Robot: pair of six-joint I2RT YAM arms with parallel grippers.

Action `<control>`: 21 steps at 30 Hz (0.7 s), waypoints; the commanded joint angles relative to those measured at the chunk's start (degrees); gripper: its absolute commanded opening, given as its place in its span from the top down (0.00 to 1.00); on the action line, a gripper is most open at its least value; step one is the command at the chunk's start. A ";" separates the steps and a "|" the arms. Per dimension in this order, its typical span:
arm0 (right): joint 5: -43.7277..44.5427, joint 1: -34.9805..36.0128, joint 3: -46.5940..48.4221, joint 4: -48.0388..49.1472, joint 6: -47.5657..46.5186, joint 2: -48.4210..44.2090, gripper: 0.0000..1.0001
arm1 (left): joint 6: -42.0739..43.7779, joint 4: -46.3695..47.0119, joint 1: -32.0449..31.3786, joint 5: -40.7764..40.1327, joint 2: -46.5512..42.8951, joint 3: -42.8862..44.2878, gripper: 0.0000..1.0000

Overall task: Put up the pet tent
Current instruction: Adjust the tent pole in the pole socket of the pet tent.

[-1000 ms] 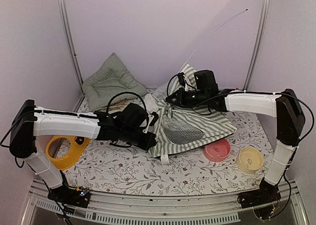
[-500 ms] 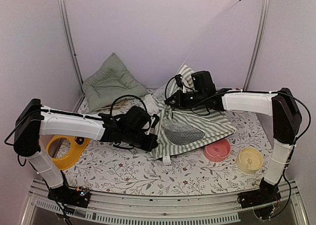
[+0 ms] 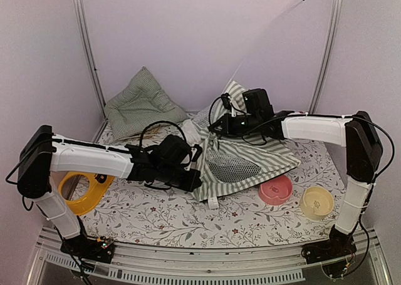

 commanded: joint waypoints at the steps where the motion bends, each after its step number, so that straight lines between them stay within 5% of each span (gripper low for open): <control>1: -5.82 2.07 0.16 -6.40 -2.93 1.96 1.00 | -0.65 10.17 0.49 -4.49 -0.73 1.84 1.00; 21: -6.62 2.21 1.65 -7.68 -4.07 2.58 1.00 | -0.66 10.69 0.41 -4.35 -0.13 2.38 1.00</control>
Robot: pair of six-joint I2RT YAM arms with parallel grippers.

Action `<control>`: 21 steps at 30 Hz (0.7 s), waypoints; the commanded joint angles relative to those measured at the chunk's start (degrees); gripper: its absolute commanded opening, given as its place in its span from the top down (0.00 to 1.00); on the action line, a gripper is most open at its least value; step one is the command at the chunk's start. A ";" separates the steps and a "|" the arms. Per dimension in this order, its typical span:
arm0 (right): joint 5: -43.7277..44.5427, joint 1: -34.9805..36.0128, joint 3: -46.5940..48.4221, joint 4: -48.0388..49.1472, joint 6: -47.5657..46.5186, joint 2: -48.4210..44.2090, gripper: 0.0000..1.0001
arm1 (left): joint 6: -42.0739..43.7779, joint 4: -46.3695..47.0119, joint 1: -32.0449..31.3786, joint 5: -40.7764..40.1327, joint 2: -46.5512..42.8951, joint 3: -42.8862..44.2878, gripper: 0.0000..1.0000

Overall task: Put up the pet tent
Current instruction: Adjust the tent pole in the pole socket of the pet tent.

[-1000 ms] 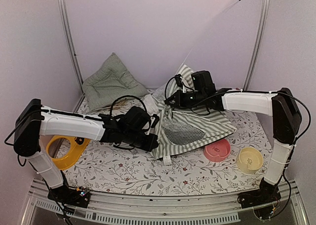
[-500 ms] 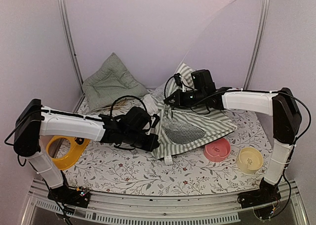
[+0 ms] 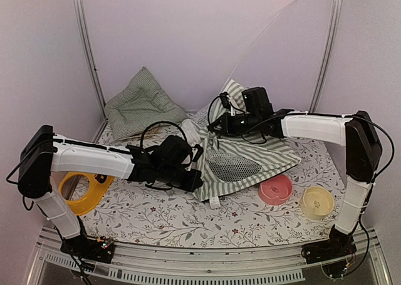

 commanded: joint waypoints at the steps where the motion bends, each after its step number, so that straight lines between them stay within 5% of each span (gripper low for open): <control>1: -5.54 2.22 0.13 -6.08 -2.68 2.26 1.00 | -0.34 9.95 0.73 -4.18 -0.45 2.45 1.00; 21: -5.93 2.57 1.36 -8.31 -4.51 2.42 1.00 | -1.29 10.78 0.22 -3.76 1.30 4.36 1.00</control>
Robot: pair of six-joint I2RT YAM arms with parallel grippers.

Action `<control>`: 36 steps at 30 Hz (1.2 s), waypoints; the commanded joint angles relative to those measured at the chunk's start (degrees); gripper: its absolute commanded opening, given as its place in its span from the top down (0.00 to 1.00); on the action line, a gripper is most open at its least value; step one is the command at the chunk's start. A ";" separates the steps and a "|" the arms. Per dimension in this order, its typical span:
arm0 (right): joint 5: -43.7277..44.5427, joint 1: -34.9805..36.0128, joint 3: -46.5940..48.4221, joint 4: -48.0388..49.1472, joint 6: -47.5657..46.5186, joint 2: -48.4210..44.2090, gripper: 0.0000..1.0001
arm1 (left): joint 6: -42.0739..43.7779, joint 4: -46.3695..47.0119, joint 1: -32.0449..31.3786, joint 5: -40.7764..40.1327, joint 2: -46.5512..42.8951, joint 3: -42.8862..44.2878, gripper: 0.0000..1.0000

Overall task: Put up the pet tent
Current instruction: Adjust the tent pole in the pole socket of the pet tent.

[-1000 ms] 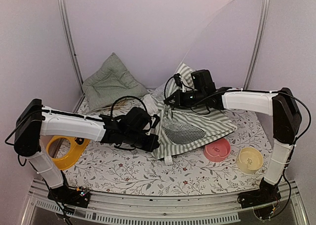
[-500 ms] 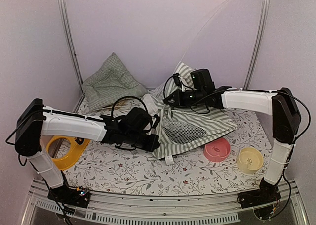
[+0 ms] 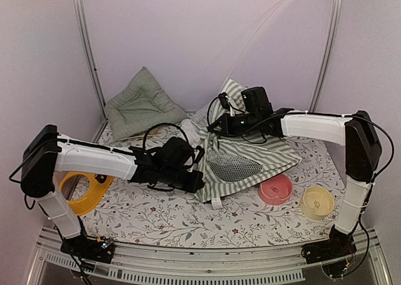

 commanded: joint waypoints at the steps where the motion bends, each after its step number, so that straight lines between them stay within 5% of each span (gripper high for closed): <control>1: -5.01 2.57 0.50 -6.64 -2.63 2.05 1.00 | -0.61 9.67 0.38 -4.05 -0.08 4.38 1.00; 36: -2.35 2.27 2.08 -12.04 -6.93 2.45 1.00 | -4.55 9.21 -3.46 -11.29 3.49 8.64 1.00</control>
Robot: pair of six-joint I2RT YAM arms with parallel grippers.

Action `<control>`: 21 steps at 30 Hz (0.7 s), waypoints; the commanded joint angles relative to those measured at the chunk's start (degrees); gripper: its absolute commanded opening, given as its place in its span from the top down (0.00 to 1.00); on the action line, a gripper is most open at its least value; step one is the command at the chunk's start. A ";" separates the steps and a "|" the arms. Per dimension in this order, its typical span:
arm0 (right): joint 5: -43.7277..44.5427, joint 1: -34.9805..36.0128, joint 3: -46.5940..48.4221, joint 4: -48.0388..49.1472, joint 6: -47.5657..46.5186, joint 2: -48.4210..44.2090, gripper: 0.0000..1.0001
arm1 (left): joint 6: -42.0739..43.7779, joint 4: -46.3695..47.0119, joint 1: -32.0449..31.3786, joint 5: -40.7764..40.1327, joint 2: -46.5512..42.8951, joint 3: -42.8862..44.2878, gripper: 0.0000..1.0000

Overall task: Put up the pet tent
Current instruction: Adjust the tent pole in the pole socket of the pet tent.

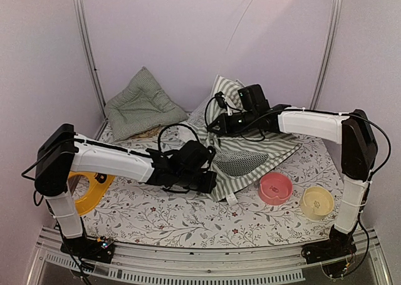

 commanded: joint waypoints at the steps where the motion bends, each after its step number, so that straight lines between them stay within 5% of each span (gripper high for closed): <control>1: -2.59 2.18 -2.60 -6.78 -1.60 -0.07 1.00 | 0.45 7.81 0.58 -5.45 -3.97 1.08 1.00; 21: -2.62 2.84 -4.45 -6.34 -0.23 -3.98 1.00 | 3.80 -1.28 -0.15 -8.73 -7.43 5.28 1.00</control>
